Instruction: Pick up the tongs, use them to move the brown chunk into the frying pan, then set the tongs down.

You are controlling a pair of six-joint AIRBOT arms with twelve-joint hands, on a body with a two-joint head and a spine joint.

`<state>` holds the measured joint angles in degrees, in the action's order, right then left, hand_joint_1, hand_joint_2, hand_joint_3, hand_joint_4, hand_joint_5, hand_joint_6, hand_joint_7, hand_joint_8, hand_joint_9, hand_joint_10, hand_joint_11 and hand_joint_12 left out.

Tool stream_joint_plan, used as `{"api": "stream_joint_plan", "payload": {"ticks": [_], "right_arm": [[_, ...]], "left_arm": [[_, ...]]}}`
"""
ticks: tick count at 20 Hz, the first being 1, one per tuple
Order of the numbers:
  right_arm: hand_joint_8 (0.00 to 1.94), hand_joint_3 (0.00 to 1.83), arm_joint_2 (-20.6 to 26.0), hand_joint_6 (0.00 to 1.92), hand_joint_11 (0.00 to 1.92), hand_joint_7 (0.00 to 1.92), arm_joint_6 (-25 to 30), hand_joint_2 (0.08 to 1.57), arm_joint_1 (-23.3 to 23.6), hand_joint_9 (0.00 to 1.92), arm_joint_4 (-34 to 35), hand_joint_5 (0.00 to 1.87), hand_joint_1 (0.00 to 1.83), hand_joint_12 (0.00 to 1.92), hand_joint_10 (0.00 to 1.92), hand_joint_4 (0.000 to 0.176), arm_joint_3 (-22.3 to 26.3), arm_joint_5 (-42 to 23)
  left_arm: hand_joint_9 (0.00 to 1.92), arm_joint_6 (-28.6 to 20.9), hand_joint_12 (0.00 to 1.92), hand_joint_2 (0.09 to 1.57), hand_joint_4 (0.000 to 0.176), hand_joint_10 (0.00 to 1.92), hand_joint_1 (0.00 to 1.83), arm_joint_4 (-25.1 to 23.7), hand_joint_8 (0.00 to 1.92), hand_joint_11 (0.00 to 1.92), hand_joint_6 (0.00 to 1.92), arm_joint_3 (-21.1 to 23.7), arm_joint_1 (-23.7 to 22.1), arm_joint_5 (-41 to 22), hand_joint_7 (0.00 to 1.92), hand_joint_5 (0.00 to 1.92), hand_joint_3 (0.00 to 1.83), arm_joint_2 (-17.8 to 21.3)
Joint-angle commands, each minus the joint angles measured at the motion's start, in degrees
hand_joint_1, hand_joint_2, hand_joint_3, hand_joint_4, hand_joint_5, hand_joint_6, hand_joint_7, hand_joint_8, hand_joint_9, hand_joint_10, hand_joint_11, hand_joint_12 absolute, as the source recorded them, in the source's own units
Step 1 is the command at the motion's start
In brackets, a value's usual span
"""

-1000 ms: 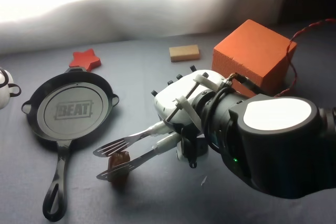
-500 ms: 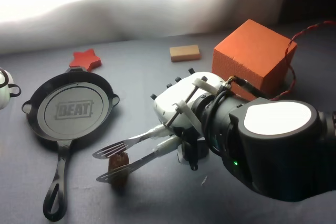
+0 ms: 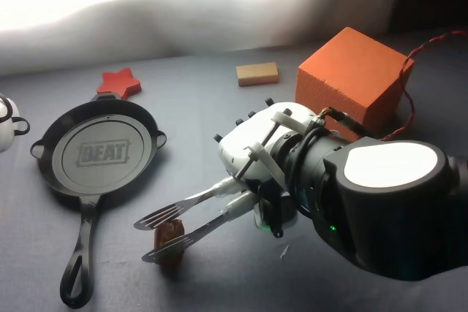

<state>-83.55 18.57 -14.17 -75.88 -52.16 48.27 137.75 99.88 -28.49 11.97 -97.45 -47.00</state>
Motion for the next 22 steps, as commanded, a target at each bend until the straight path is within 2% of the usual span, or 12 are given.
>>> {"api": "stream_joint_plan", "payload": {"ticks": [1,3,4,5,6,7,8,10,11,13,16,22], "right_arm": [[0.98,0.0,0.4,1.03,0.7,1.08,-0.4,1.12,-0.1,1.07,-4.1,0.91,1.23,1.62,1.0,0.0,0.3,0.1],[0.95,0.02,0.5,1.24,0.91,1.26,-0.6,1.19,-0.3,1.22,-4.1,0.84,1.09,1.81,1.25,0.0,0.5,0.0],[1.15,0.03,0.5,1.3,1.01,1.37,-0.6,1.31,-0.3,1.33,-4.1,1.01,0.81,1.89,1.42,0.0,0.5,0.0],[1.15,0.03,0.6,1.3,1.01,1.37,-0.7,1.31,-0.3,1.33,-4.1,1.01,0.81,1.89,1.42,0.0,0.6,0.0],[1.56,0.02,0.6,1.6,1.3,1.52,-0.8,1.39,-0.4,1.53,-4.1,1.26,0.68,1.92,1.73,0.103,0.6,-0.1],[1.84,0.02,0.7,1.89,1.74,1.69,-1.0,1.44,-0.3,1.77,-4.1,1.45,0.77,1.92,1.91,0.173,0.6,-0.1],[1.87,0.01,0.8,1.92,1.78,1.68,-1.3,1.46,-0.3,1.77,-4.1,1.41,0.84,1.92,1.92,0.175,0.7,-0.1],[1.93,0.01,1.0,1.92,1.76,1.64,-1.6,1.47,-0.2,1.74,-4.1,1.36,0.87,1.92,1.92,0.176,0.8,-0.1],[1.94,0.01,1.1,1.92,1.75,1.61,-1.6,1.47,-0.2,1.72,-4.1,1.33,0.89,1.92,1.92,0.176,0.8,-0.1],[1.94,0.0,1.6,1.92,1.72,1.6,-1.9,1.45,-0.2,1.71,-4.1,1.35,0.91,1.92,1.92,0.176,1.4,0.0],[1.94,0.0,2.5,1.92,1.72,1.62,-3.1,1.44,-0.1,1.72,-4.1,1.35,0.95,1.92,1.92,0.176,2.6,-0.2],[1.94,0.0,3.0,1.92,1.71,1.61,-3.1,1.45,1.1,1.71,-4.1,1.32,0.91,1.92,1.92,0.176,2.8,0.0]], "left_arm": [[0.0,0.3,0.02,1.31,0.025,0.0,0.0,-5.8,0.0,0.0,0.0,0.2,-0.2,-3.4,0.0,0.0,0.0,0.2],[0.0,0.3,0.02,1.3,0.032,0.0,0.0,-5.8,0.0,0.0,0.0,0.2,-0.3,-3.3,0.0,0.0,0.0,0.2],[0.0,0.3,0.02,1.3,0.029,0.0,0.0,-5.8,0.0,0.01,0.0,0.2,-0.3,-3.3,0.01,0.0,0.0,0.2],[0.0,0.3,0.02,1.3,0.029,0.0,0.0,-5.8,0.0,0.01,0.0,0.2,-0.3,-3.3,0.01,0.0,0.0,0.2],[0.0,0.3,0.03,1.3,0.029,0.0,0.0,-5.8,0.01,0.02,0.0,0.2,-0.3,-3.2,0.01,0.0,0.0,0.2],[0.0,0.3,0.03,1.3,0.024,0.0,0.0,-5.8,0.0,0.01,0.0,0.2,-0.3,-3.2,0.0,0.0,0.0,0.2],[0.0,0.3,0.03,1.3,0.019,0.0,0.0,-5.8,0.0,0.01,0.0,0.2,-0.3,-3.2,0.0,0.0,0.0,0.2],[0.0,0.3,0.03,1.31,0.029,0.0,0.0,-5.8,0.0,0.0,0.0,0.2,-0.3,-3.1,0.0,0.0,0.0,0.2],[0.0,0.3,0.04,1.31,0.025,0.0,0.02,-5.8,0.0,0.0,0.0,0.2,-0.3,-3.1,0.0,0.0,0.0,0.2],[0.0,0.3,0.03,1.31,0.029,0.0,0.03,-5.8,0.0,0.0,0.0,0.2,-0.3,-3.1,0.0,0.0,0.0,0.2],[0.0,0.3,0.06,1.31,0.024,0.0,0.05,-5.8,0.0,0.0,0.0,0.2,-0.3,-3.1,0.0,0.0,0.0,0.2],[0.0,0.3,0.1,1.31,0.023,0.0,0.04,-5.8,0.0,0.0,0.0,0.2,-0.3,-3.0,0.02,0.01,0.0,0.2]]}}
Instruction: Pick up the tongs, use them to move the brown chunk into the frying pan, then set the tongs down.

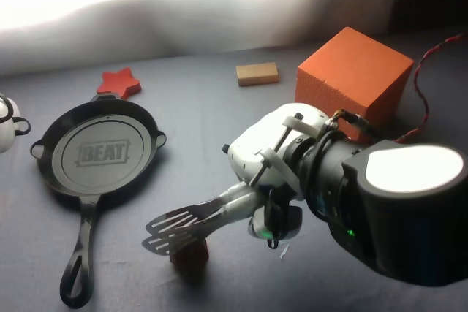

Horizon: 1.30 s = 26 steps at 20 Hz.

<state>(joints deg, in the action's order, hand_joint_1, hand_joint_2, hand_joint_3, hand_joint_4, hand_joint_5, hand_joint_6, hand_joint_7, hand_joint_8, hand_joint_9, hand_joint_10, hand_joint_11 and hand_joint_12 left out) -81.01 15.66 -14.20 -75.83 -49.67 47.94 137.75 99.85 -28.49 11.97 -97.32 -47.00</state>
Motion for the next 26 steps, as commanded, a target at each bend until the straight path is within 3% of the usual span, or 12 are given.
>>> {"api": "stream_joint_plan", "payload": {"ticks": [1,9,12,16,17,18,19,20,21,24,25,26], "right_arm": [[1.94,0.0,0.5,1.92,1.71,1.61,-0.2,1.44,1.4,1.71,-4.2,1.33,0.94,1.92,1.92,0.176,0.3,0.3],[1.94,0.0,1.0,1.92,1.7,1.6,-1.4,1.43,2.7,1.7,-4.4,1.33,0.95,1.92,1.92,0.176,0.3,0.3],[1.94,0.0,2.6,1.92,1.7,1.59,-1.5,1.43,2.7,1.69,-12.9,1.31,0.94,1.92,1.92,0.176,1.8,-0.7],[1.8,0.01,7.1,1.78,1.51,1.45,-1.5,1.49,1.9,1.53,-19.1,1.21,0.62,1.92,1.92,0.176,4.5,-8.7],[1.69,0.01,7.7,1.64,1.43,1.41,-1.5,1.49,1.5,1.47,-19.4,1.16,0.6,1.92,1.88,0.14,4.6,-10.3],[1.56,0.0,8.2,1.39,1.28,1.34,-1.4,1.48,1.1,1.38,-20.4,1.01,0.59,1.92,1.8,0.0,4.6,-11.6],[1.45,0.0,8.3,1.21,1.14,1.28,-1.0,1.44,0.6,1.32,-22.0,0.96,0.66,1.92,1.76,0.0,4.7,-12.0],[1.47,0.0,8.4,1.38,1.04,1.23,-0.5,1.32,0.0,1.24,-24.2,0.77,0.94,1.92,1.8,0.0,4.7,-12.0],[1.46,0.0,8.5,1.41,1.0,1.2,-0.3,1.3,-0.5,1.2,-25.8,0.74,0.99,1.92,1.8,0.0,4.7,-11.9],[1.25,0.0,8.7,1.4,0.79,1.13,0.1,1.27,-0.7,1.03,-26.1,0.73,1.02,1.92,1.64,0.0,4.7,-11.9],[1.19,0.01,8.8,1.08,0.75,1.12,0.1,1.33,-0.9,1.0,-26.2,0.85,0.76,1.92,1.6,0.0,4.7,-11.9],[1.16,0.0,8.9,1.3,0.76,1.13,0.1,1.27,-1.1,1.02,-26.6,0.78,0.98,1.92,1.6,0.0,4.7,-11.9]], "left_arm": [[0.0,0.3,0.1,1.31,0.022,0.0,0.02,-5.7,0.0,0.0,0.0,0.2,-0.3,-3.1,0.01,0.0,0.0,0.2],[0.0,0.3,0.08,1.3,0.028,0.0,0.04,-5.7,0.0,0.0,0.0,0.2,-0.3,-3.0,0.01,0.0,0.0,0.2],[0.0,0.3,0.09,1.3,0.029,0.0,0.04,-5.7,0.0,0.0,0.0,0.2,-0.3,-3.0,0.02,0.0,0.0,0.2],[0.0,0.3,0.07,1.31,0.025,0.0,0.03,-5.7,0.0,0.0,0.0,0.2,-0.3,-3.0,0.02,0.0,0.0,0.2],[0.0,0.3,0.11,1.3,0.021,0.0,0.05,-5.7,0.0,0.0,0.0,0.2,-0.3,-3.0,0.03,0.01,0.0,0.2],[0.0,0.3,0.08,1.31,0.021,0.0,0.04,-5.7,0.0,0.0,0.0,0.2,-0.3,-3.0,0.02,0.0,0.0,0.2],[0.0,0.3,0.09,1.31,0.026,0.0,0.05,-5.7,0.0,0.0,0.0,0.2,-0.3,-3.0,0.02,0.0,0.0,0.2],[0.01,0.3,0.1,1.31,0.028,0.0,0.03,-5.7,0.0,0.0,0.0,0.2,-0.3,-3.0,0.02,0.0,0.0,0.2],[0.01,0.3,0.11,1.3,0.026,0.0,0.05,-5.7,0.01,0.0,0.0,0.2,-0.3,-3.0,0.04,0.0,0.0,0.1],[0.0,0.3,0.1,1.31,0.026,0.0,0.01,-5.7,0.0,0.0,0.0,0.2,-0.3,-3.0,0.02,0.0,0.0,0.1],[0.0,0.3,0.07,1.31,0.025,0.0,0.0,-5.7,0.0,0.0,0.0,0.2,-0.3,-3.0,0.01,0.0,0.0,0.1],[0.0,0.3,0.05,1.31,0.026,0.0,0.0,-5.7,0.0,0.0,0.0,0.2,-0.3,-3.0,0.01,0.0,0.0,0.1]]}}
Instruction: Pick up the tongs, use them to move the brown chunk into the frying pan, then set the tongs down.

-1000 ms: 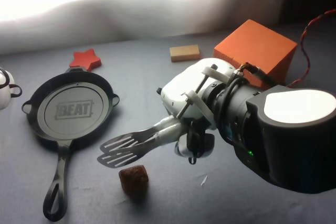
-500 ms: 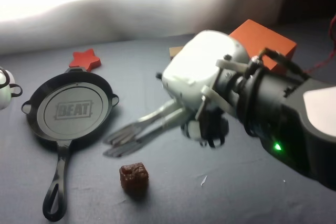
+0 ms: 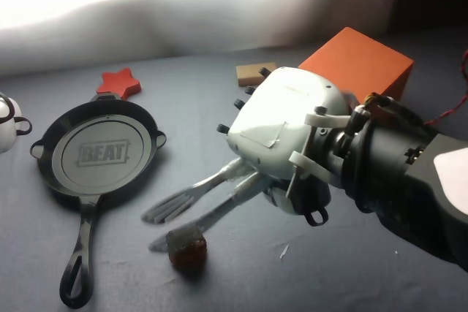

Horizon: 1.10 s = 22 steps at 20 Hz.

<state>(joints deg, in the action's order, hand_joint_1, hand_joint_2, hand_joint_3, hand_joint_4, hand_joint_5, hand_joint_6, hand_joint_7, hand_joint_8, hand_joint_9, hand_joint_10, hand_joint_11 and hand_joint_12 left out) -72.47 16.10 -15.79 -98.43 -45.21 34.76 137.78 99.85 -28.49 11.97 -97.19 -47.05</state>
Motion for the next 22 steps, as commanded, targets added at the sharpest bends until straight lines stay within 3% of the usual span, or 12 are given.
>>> {"api": "stream_joint_plan", "payload": {"ticks": [1,2,3,4,5,6,17,22], "right_arm": [[1.12,0.0,0.4,1.35,0.78,1.15,-0.2,1.26,0.2,1.04,-4.8,0.76,1.03,1.92,1.57,0.0,0.2,1.3],[1.07,0.0,0.5,1.36,0.75,1.15,0.2,1.25,-0.2,1.04,-6.0,0.76,1.04,1.92,1.53,0.0,0.2,1.4],[1.03,0.02,0.5,1.06,0.74,1.15,1.4,1.33,-0.7,1.03,-8.1,0.85,0.77,1.92,1.49,0.0,0.2,1.5],[1.03,0.01,0.5,0.92,0.74,1.14,3.1,1.35,-1.4,1.02,-10.8,0.91,0.71,1.92,1.5,0.0,0.1,1.7],[1.05,0.0,0.4,1.25,0.75,1.13,4.5,1.27,-1.8,1.02,-12.6,0.8,0.98,1.92,1.5,0.0,0.0,1.8],[1.05,0.0,0.3,1.37,0.74,1.11,5.2,1.26,-2.1,1.01,-13.2,0.75,1.02,1.92,1.49,0.0,-0.2,1.9],[1.06,0.0,-1.3,1.43,0.73,0.99,6.2,1.28,-1.8,0.86,-13.2,0.7,1.03,1.92,1.51,0.0,-2.2,3.0],[1.06,0.0,-1.9,1.41,0.73,0.93,6.1,1.27,-2.4,0.79,-13.2,0.71,1.03,1.92,1.56,0.0,-3.1,2.5]], "left_arm": [[0.0,0.3,0.05,1.31,0.026,0.0,0.0,-5.7,0.0,0.0,0.0,0.2,-0.3,-3.2,0.01,0.0,0.0,0.1],[0.0,0.3,0.06,1.31,0.024,0.0,0.0,-5.7,0.0,0.0,0.0,0.2,-0.3,-3.2,0.02,0.0,0.0,0.1],[0.0,0.3,0.07,1.3,0.029,0.0,0.0,-5.7,0.0,0.0,0.0,0.2,-0.3,-3.2,0.02,0.0,0.0,0.1],[0.0,0.3,0.07,1.3,0.03,0.0,0.0,-5.7,0.0,0.0,0.0,0.2,-0.3,-3.2,0.02,0.0,0.0,0.1],[0.0,0.3,0.06,1.3,0.03,0.0,0.01,-5.7,0.0,0.0,0.0,0.2,-0.3,-3.2,0.03,0.0,0.0,0.0],[0.0,0.3,0.06,1.3,0.03,0.0,0.01,-5.7,0.0,0.0,0.0,0.2,-0.3,-3.2,0.02,0.0,0.0,0.0],[0.02,0.3,0.13,1.29,0.03,0.0,0.09,-5.7,0.0,0.0,0.0,0.2,-0.3,-3.2,0.04,0.01,0.0,-0.1],[0.0,0.3,0.1,1.3,0.032,0.0,0.01,-5.7,0.0,0.0,0.0,0.2,-0.3,-3.2,0.02,0.0,0.0,-0.1]]}}
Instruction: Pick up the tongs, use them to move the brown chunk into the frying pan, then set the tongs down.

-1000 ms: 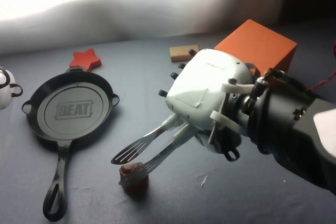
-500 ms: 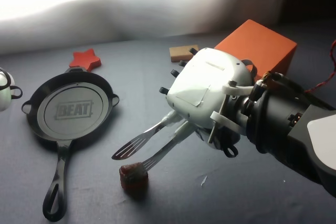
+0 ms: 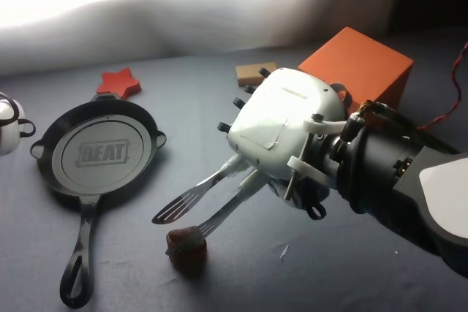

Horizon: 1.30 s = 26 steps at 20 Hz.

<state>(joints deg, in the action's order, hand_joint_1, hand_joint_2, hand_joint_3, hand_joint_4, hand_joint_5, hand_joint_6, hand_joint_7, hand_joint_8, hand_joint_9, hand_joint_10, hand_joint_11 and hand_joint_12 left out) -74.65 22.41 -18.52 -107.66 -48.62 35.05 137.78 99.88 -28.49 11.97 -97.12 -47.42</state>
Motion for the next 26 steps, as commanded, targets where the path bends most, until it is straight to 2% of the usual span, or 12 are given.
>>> {"api": "stream_joint_plan", "payload": {"ticks": [1,2,3,4,5,6,9,13,18,21,23,26], "right_arm": [[1.05,0.0,0.0,1.44,0.7,0.91,-0.2,1.28,0.1,0.78,-4.0,0.69,1.02,1.92,1.54,0.0,-0.2,2.0],[1.05,0.01,-0.1,1.46,0.7,0.91,-0.2,1.29,0.0,0.77,-4.0,0.67,1.01,1.92,1.53,0.0,-0.5,2.0],[1.06,0.02,-0.1,1.08,0.67,0.88,-0.2,1.34,-0.3,0.74,-4.0,0.69,0.75,1.92,1.53,0.0,-0.6,2.0],[1.1,0.01,-0.1,0.9,0.65,0.86,-0.3,1.35,-0.5,0.71,-4.0,0.72,0.68,1.92,1.56,0.0,-0.6,1.9],[1.12,0.01,-0.1,0.82,0.62,0.84,-0.3,1.35,-0.8,0.68,-4.0,0.74,0.65,1.92,1.58,0.0,-0.6,1.9],[1.16,0.0,-0.1,0.81,0.6,0.81,-0.2,1.35,-1.1,0.66,-4.0,0.73,0.64,1.92,1.61,0.0,-0.6,1.9],[1.12,0.0,-0.6,0.8,0.58,0.8,-0.2,1.35,-2.0,0.66,-4.0,0.72,0.62,1.92,1.56,0.0,-1.1,1.9],[1.14,0.0,-0.9,0.8,0.57,0.78,-0.3,1.35,-2.0,0.65,-4.0,0.7,0.61,1.92,1.59,0.0,-1.8,1.9],[1.11,0.0,0.4,0.8,0.56,0.81,-1.3,1.34,-3.0,0.66,-4.0,0.73,0.62,1.92,1.58,0.0,-1.3,1.2],[1.08,0.0,1.0,0.78,0.57,0.81,-2.0,1.35,-3.2,0.67,-4.0,0.73,0.62,1.92,1.55,0.0,-0.8,1.0],[1.09,0.0,1.0,0.78,0.57,0.81,-2.0,1.34,-3.4,0.66,-4.0,0.73,0.63,1.92,1.57,0.0,-0.6,0.9],[1.09,0.0,0.2,0.78,0.56,0.8,0.2,1.34,-4.4,0.65,-8.7,0.73,0.63,1.92,1.57,0.0,-0.6,0.8]], "left_arm": [[0.01,0.3,0.1,1.3,0.033,0.0,0.02,-5.8,0.0,0.0,0.0,0.2,-0.3,-3.2,0.02,0.0,0.0,0.3],[0.01,0.3,0.09,1.29,0.033,0.0,0.04,-5.8,0.0,0.0,0.0,0.2,-0.3,-3.2,0.02,0.0,0.0,0.3],[0.01,0.3,0.1,1.29,0.031,0.0,0.03,-5.8,0.0,0.0,0.0,0.2,-0.3,-3.2,0.03,0.01,0.0,0.3],[0.01,0.3,0.1,1.29,0.029,0.0,0.03,-5.8,0.0,0.0,0.0,0.2,-0.3,-3.2,0.02,0.01,0.0,0.3],[0.0,0.3,0.06,1.3,0.033,0.0,0.02,-5.8,0.0,0.0,0.0,0.2,-0.3,-3.2,0.01,0.0,0.0,0.3],[0.01,0.3,0.1,1.29,0.029,0.0,0.04,-5.8,0.0,0.0,0.0,0.2,-0.3,-3.2,0.02,0.01,0.0,0.3],[0.0,0.3,0.08,1.29,0.033,0.0,0.05,-5.8,0.0,0.0,0.0,0.2,-0.3,-3.2,0.02,0.0,0.0,0.2],[0.0,0.3,0.07,1.29,0.039,0.0,0.05,-5.8,0.0,0.0,0.0,0.2,-0.3,-3.2,0.01,0.0,0.0,0.2],[0.0,0.3,0.08,1.29,0.034,0.0,0.07,-5.8,0.0,0.0,0.0,0.2,-0.3,-3.2,0.02,0.0,0.0,0.2],[0.0,0.3,0.06,1.3,0.032,0.0,0.02,-5.8,0.0,0.0,0.0,0.2,-0.3,-3.2,0.02,0.0,0.0,0.2],[0.0,0.3,0.05,1.31,0.038,0.0,0.0,-5.8,0.0,0.0,0.0,0.2,-0.3,-3.2,0.01,0.0,0.0,0.2],[0.0,0.3,0.04,1.31,0.039,0.0,0.0,-5.8,0.0,0.0,0.0,0.2,-0.2,-3.2,0.01,0.0,0.0,0.2]]}}
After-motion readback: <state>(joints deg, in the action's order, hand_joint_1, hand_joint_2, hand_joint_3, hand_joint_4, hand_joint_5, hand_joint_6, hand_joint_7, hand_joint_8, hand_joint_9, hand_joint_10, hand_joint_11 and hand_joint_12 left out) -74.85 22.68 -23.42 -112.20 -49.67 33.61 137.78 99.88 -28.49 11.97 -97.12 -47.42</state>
